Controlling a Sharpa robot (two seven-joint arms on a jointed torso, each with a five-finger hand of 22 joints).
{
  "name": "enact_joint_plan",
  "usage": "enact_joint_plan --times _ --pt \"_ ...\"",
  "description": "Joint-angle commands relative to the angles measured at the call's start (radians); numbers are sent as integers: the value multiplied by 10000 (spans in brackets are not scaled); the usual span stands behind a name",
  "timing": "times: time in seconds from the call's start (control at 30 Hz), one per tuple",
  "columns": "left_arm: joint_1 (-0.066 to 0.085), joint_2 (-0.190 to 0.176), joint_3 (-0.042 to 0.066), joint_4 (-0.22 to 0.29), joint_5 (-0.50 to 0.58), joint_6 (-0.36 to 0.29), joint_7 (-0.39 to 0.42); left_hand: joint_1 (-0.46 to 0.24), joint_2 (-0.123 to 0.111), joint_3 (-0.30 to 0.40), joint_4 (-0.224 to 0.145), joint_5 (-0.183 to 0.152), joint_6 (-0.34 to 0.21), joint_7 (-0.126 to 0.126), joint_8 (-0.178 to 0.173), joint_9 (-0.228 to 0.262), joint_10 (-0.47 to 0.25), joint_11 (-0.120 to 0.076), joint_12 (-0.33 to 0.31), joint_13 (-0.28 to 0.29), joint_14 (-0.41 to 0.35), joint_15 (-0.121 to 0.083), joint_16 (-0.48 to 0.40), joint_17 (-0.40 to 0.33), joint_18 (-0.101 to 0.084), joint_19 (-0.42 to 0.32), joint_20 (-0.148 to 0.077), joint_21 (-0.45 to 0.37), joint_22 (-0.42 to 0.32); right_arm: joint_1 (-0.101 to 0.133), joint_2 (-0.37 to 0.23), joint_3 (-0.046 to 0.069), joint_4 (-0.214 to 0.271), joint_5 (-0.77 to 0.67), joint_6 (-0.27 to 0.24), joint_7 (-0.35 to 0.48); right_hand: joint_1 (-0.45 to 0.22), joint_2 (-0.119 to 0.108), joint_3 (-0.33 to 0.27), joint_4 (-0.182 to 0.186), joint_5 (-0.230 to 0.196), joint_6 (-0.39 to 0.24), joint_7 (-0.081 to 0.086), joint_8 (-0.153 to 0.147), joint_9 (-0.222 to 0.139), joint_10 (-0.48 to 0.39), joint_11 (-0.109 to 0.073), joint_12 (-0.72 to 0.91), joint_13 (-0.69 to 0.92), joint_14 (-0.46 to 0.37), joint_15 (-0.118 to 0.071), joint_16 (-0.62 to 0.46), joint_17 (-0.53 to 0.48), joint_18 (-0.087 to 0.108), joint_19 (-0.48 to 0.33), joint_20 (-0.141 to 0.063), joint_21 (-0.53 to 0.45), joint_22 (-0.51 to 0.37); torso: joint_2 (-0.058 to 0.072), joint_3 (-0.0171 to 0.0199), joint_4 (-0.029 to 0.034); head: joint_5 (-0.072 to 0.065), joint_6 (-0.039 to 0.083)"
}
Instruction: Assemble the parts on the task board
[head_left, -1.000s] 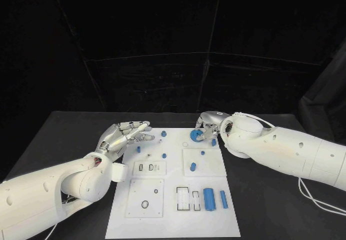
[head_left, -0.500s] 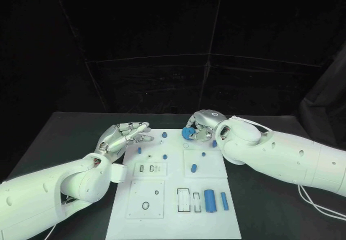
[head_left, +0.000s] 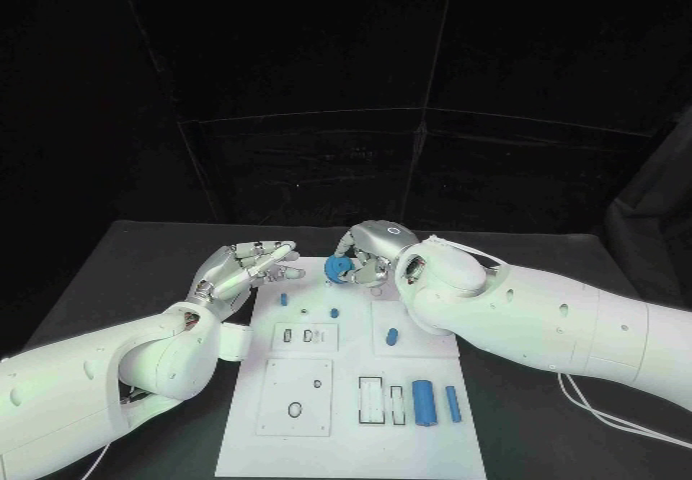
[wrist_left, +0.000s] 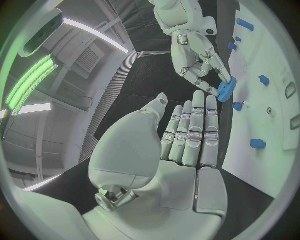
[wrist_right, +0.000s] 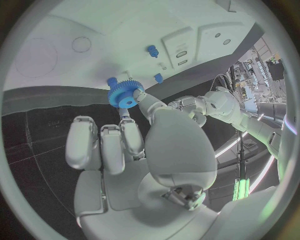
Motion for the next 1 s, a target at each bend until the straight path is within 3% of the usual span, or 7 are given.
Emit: enact_joint_plan --times 0.03,0.2,0.43,0.6,0.77,0.93,1.0 --pt "40 -5 7 12 50 77 104 -20 101 6 -40 -5 50 10 -63 -11 64 6 -62 -14 21 25 -32 14 148 66 5 -32 -15 16 213 -90 -197 -207 188 -100 -155 1 40 18 82 668 -207 -48 15 7 57 -27 -7 615 30 -29 261 -173 65 31 47 6 13 23 -15 57 10" --pt "62 6 8 7 55 77 111 -18 104 13 -53 -5 52 8 -68 -11 67 5 -70 -14 18 26 -43 18 148 67 5 -39 -20 -24 598 -220 -531 -229 489 -124 -209 -19 37 31 104 651 -199 -66 14 2 64 -41 -12 614 35 -32 259 -172 60 35 43 -3 13 29 -26 69 -31" --pt "74 32 8 5 57 87 115 -18 104 13 -53 -5 52 8 -68 -11 67 5 -70 -14 18 26 -43 18 148 67 5 -39 -20 -80 971 -268 -988 -234 925 -238 -371 -104 -4 63 137 546 -161 -150 4 -59 97 -163 -99 599 59 -69 192 -172 58 54 39 -5 5 38 -31 84 -61" --pt "76 41 7 -4 57 91 111 -18 104 13 -53 -5 52 8 -68 -11 67 5 -70 -14 18 26 -43 18 148 67 5 -39 -20 -106 1112 -276 -1174 -269 673 -252 -464 -191 -26 52 234 225 -68 -365 -25 -123 168 -280 -174 591 110 -91 165 -174 52 91 34 -10 10 51 -46 103 -72" --pt "77 43 7 -15 57 94 104 -18 105 17 -62 -4 54 8 -71 -11 69 5 -75 -15 17 26 -50 21 148 68 5 -43 -23 -114 1214 -278 -1298 -285 421 -167 -611 -361 -160 67 132 -230 40 -656 -26 -334 273 -654 -467 578 202 -119 132 -165 20 174 9 -65 4 36 -33 85 -70" --pt "77 47 7 -21 57 103 97 -18 105 17 -62 -4 54 8 -71 -11 69 5 -75 -15 17 26 -50 21 148 68 5 -43 -23 -117 1270 -278 -1357 -275 493 -62 -1247 -744 -913 440 85 -503 91 -847 2 -452 347 -883 -645 563 274 -152 98 -153 -13 253 -20 -117 5 38 -39 95 -89" --pt "77 47 7 -22 57 106 94 -18 105 17 -62 -4 54 8 -71 -11 69 5 -75 -15 17 26 -50 21 148 68 5 -43 -23 -118 1280 -279 -1369 -272 559 -45 -1375 -762 -1412 664 112 -526 104 -884 19 -465 363 -908 -658 565 291 -153 111 -149 -19 277 -27 -126 4 40 -43 95 -88"
